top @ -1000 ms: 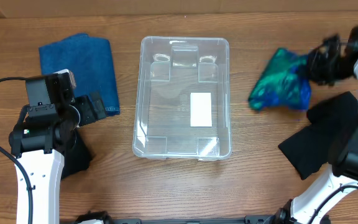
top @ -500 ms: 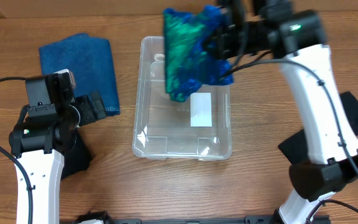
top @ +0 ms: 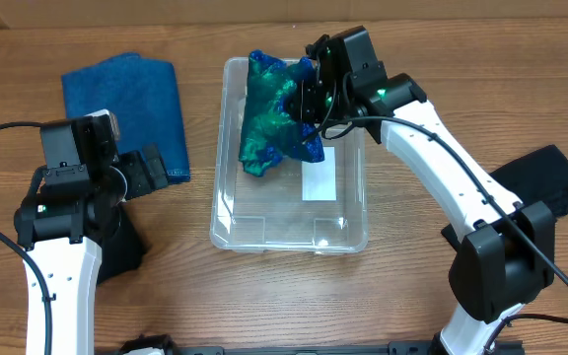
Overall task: Pack container
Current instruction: 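Carry the sequined cloth into the bin and release it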
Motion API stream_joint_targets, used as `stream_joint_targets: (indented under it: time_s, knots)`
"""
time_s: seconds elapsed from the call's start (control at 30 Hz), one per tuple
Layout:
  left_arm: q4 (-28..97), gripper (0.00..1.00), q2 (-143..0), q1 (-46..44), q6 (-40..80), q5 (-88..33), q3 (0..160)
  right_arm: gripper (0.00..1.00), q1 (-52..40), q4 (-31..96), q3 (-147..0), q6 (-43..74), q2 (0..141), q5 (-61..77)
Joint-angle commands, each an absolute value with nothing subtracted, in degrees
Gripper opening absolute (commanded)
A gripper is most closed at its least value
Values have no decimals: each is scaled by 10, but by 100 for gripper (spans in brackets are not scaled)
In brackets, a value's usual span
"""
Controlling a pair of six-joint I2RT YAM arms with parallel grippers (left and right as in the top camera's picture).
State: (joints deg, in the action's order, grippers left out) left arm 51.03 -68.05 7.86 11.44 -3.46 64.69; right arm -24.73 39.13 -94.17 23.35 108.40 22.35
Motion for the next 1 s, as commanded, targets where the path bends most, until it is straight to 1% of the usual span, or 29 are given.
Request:
stream_joint_targets:
  time_s: [0.0, 0.3, 0.33, 0.37, 0.4, 0.5, 0.67, 0.77, 0.87, 0.97]
  knots:
    - [508, 100, -681, 75, 107, -39, 662, 4, -247, 382, -942, 241, 1076, 252]
    - [508, 100, -681, 75, 107, -38, 662, 4, -248, 380, -942, 253, 1132, 297]
    - [508, 100, -681, 75, 107, -36, 662, 21, -248, 382, -942, 253, 1137, 296]
    - [508, 100, -681, 75, 107, -34, 662, 68, -248, 382, -942, 253, 1140, 294]
    - [508, 100, -681, 75, 107, -34, 662, 100, -248, 382, -942, 253, 1142, 282]
    - [507, 100, -681, 75, 107, -34, 662, 100, -246, 409, -942, 242, 1142, 193]
    - [507, 100, -681, 75, 107, -28, 662, 100, -246, 496, -964, 163, 1141, 46]
    - [507, 100, -681, 75, 107, -23, 662, 100, -246, 578, -1034, 132, 1129, -54]
    - [503, 100, -681, 75, 107, -23, 662, 100, -245, 644, -1133, 132, 1087, -129]
    - [498, 100, -681, 75, 107, -23, 662, 100, -226, 665, -1175, 136, 1045, -142]
